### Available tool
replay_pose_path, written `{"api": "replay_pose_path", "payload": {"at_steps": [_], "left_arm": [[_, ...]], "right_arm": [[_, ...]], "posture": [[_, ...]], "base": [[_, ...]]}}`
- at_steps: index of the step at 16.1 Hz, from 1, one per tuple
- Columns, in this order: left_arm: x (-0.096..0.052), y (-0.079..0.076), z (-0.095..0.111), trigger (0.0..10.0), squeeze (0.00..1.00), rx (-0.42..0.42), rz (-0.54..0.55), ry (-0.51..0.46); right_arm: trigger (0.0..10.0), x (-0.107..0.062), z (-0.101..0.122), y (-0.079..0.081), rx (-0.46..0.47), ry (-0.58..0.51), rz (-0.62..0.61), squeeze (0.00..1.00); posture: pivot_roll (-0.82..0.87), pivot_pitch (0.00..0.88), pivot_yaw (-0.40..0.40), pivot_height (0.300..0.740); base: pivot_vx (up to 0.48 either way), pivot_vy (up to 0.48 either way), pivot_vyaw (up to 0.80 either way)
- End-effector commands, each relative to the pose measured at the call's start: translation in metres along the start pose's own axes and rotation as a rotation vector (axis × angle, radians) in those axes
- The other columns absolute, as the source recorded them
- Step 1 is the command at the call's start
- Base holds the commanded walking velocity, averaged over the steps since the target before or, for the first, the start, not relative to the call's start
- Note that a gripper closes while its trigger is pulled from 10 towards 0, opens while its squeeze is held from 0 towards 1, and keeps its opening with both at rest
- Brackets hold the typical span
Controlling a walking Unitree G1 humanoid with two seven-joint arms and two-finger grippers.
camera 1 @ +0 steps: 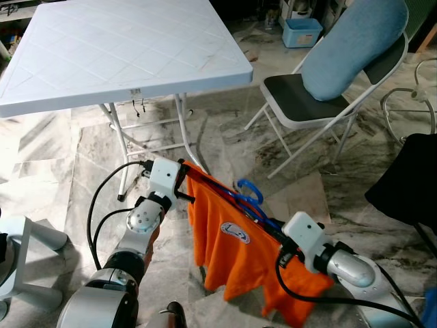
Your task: Hang hanger
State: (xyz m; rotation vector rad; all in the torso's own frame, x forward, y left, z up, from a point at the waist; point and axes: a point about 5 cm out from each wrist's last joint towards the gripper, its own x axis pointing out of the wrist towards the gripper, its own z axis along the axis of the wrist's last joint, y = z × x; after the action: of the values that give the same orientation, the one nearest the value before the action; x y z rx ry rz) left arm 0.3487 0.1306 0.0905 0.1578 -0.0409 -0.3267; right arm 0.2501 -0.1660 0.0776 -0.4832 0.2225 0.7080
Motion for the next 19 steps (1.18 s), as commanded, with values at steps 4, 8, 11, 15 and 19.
{"api": "replay_pose_path", "payload": {"at_steps": [4,8,11,15,19], "left_arm": [[-0.004,0.028,-0.003,0.0,0.0,-0.004,0.129,0.061],[-0.01,0.032,-0.014,0.0,0.0,-0.009,0.136,0.122],[-0.011,0.033,-0.017,0.0,0.0,-0.025,0.133,0.151],[-0.011,0.036,-0.021,0.0,0.0,-0.103,0.149,0.191],[-0.015,0.023,-0.031,0.0,0.0,-0.143,0.108,0.225]], "right_arm": [[10.0,-0.03,-0.008,-0.017,0.044,0.007,-0.002,0.0],[10.0,-0.066,0.009,-0.036,0.071,-0.07,0.065,0.0],[10.0,-0.085,0.009,-0.044,0.085,-0.068,0.096,0.0],[10.0,-0.107,0.011,-0.047,0.126,-0.058,0.176,0.0],[10.0,-0.097,0.034,-0.061,0.246,-0.261,0.059,0.0]], "posture": [[-0.22,0.17,0.016,0.74],[-0.22,0.172,0.014,0.74],[-0.23,0.169,0.018,0.74],[-0.23,0.165,0.022,0.74],[-0.23,0.165,0.023,0.74]], "base": [[0.0,0.0,0.0],[0.0,0.0,0.0],[0.0,0.0,0.0],[0.0,0.0,0.0],[0.0,0.0,0.0]]}}
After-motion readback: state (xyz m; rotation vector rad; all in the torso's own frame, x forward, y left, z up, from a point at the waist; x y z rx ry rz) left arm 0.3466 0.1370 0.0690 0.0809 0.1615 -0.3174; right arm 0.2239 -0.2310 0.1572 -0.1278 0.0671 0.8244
